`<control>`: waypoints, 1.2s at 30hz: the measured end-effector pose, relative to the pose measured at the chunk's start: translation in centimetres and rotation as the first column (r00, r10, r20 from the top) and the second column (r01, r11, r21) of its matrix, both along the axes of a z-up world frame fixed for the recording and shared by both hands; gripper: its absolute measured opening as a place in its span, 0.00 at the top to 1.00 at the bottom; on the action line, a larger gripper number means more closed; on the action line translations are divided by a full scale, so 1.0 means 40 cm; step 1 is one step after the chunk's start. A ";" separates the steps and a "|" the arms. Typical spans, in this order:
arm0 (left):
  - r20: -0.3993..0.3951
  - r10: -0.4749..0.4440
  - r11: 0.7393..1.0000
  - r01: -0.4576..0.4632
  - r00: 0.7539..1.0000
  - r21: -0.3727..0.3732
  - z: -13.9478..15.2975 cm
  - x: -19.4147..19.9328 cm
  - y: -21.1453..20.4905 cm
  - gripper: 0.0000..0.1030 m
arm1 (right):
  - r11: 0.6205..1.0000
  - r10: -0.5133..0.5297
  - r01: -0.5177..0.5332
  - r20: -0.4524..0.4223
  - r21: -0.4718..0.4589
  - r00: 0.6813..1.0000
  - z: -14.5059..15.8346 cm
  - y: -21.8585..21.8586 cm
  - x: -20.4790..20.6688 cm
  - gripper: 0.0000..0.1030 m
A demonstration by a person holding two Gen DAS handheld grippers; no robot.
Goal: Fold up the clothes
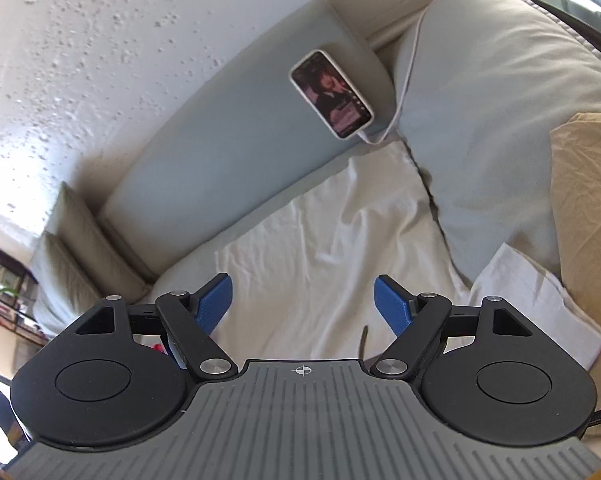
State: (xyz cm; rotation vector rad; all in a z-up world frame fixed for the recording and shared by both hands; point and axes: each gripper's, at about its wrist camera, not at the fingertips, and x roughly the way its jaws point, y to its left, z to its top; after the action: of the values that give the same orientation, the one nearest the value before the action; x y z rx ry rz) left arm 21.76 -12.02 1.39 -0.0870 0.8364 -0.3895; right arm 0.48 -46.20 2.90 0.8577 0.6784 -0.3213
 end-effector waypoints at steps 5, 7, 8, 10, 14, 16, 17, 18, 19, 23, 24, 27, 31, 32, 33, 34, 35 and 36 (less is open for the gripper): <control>-0.097 -0.004 0.996 0.013 0.995 0.091 -0.114 0.206 -0.092 0.59 | 0.995 -0.095 0.091 -0.138 -0.035 0.986 -0.128 -0.146 0.163 0.24; -0.135 -0.017 0.995 0.030 0.991 0.093 -0.170 0.262 -0.121 0.59 | 0.990 -0.143 0.142 -0.176 -0.020 0.974 -0.193 -0.206 0.216 0.30; -0.154 -0.023 0.995 0.038 0.988 0.094 -0.198 0.290 -0.135 0.59 | 0.987 -0.162 0.163 -0.193 -0.008 0.968 -0.226 -0.235 0.239 0.32; -0.145 -0.042 0.995 0.054 0.989 0.086 -0.243 0.328 -0.159 0.59 | 0.986 -0.157 0.165 -0.219 0.017 0.963 -0.295 -0.290 0.287 0.46; -0.067 -0.058 0.995 0.064 0.996 0.082 -0.302 0.404 -0.197 0.59 | 0.990 -0.140 0.135 -0.186 -0.036 0.973 -0.376 -0.377 0.369 0.54; -0.030 -0.055 0.993 0.058 0.998 0.100 -0.322 0.442 -0.219 0.59 | 0.990 -0.137 0.130 -0.159 -0.051 0.978 -0.401 -0.415 0.400 0.54; -0.011 -0.057 0.992 0.057 0.998 0.114 -0.331 0.460 -0.231 0.59 | 0.990 -0.134 0.127 -0.147 -0.057 0.980 -0.413 -0.434 0.416 0.54; 0.005 -0.060 0.989 0.059 0.998 0.132 -0.339 0.477 -0.243 0.59 | 0.992 -0.119 0.113 -0.145 -0.049 0.982 -0.425 -0.449 0.435 0.58; 0.018 -0.065 0.987 0.062 0.998 0.151 -0.346 0.494 -0.255 0.59 | 0.994 -0.104 0.099 -0.144 -0.041 0.984 -0.437 -0.464 0.454 0.64; 0.017 -0.083 0.979 0.079 0.996 0.187 -0.376 0.546 -0.289 0.60 | 0.995 -0.061 0.042 -0.217 -0.095 0.974 -0.477 -0.489 0.525 0.92; 0.007 -0.093 0.979 0.090 0.996 0.182 -0.384 0.555 -0.291 0.60 | 0.995 -0.055 0.037 -0.209 -0.087 0.976 -0.485 -0.492 0.531 0.93; 0.017 -0.125 0.977 0.120 0.992 0.175 -0.394 0.558 -0.298 0.60 | 0.999 -0.031 0.023 -0.163 -0.049 0.986 -0.500 -0.499 0.543 0.89; 0.019 -0.135 0.983 0.131 0.991 0.131 -0.393 0.550 -0.277 0.62 | 0.999 -0.035 0.034 -0.109 -0.005 0.993 -0.512 -0.506 0.543 0.85; 0.015 -0.133 0.985 0.131 0.991 0.115 -0.392 0.547 -0.271 0.62 | 0.999 -0.039 0.040 -0.089 0.010 0.995 -0.514 -0.509 0.542 0.83; 0.009 -0.127 0.987 0.126 0.992 0.097 -0.391 0.547 -0.264 0.61 | 0.998 -0.044 0.046 -0.062 0.035 0.997 -0.509 -0.507 0.533 0.79; 0.001 -0.120 0.990 0.119 0.993 0.080 -0.391 0.550 -0.257 0.61 | 0.997 -0.045 0.047 -0.032 0.061 0.998 -0.507 -0.510 0.526 0.72; -0.007 -0.114 0.991 0.114 0.994 0.064 -0.391 0.553 -0.253 0.60 | 0.995 -0.048 0.048 -0.006 0.084 0.999 -0.505 -0.512 0.520 0.69; -0.011 -0.111 0.992 0.111 0.994 0.054 -0.389 0.548 -0.255 0.60 | 0.994 -0.054 0.053 0.010 0.098 0.998 -0.504 -0.513 0.514 0.65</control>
State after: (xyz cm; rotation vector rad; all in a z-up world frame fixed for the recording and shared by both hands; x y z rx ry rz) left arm 43.69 -22.21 -14.16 0.0088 0.8619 -0.4707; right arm 21.06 -66.72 -17.27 0.9722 0.6639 -0.3325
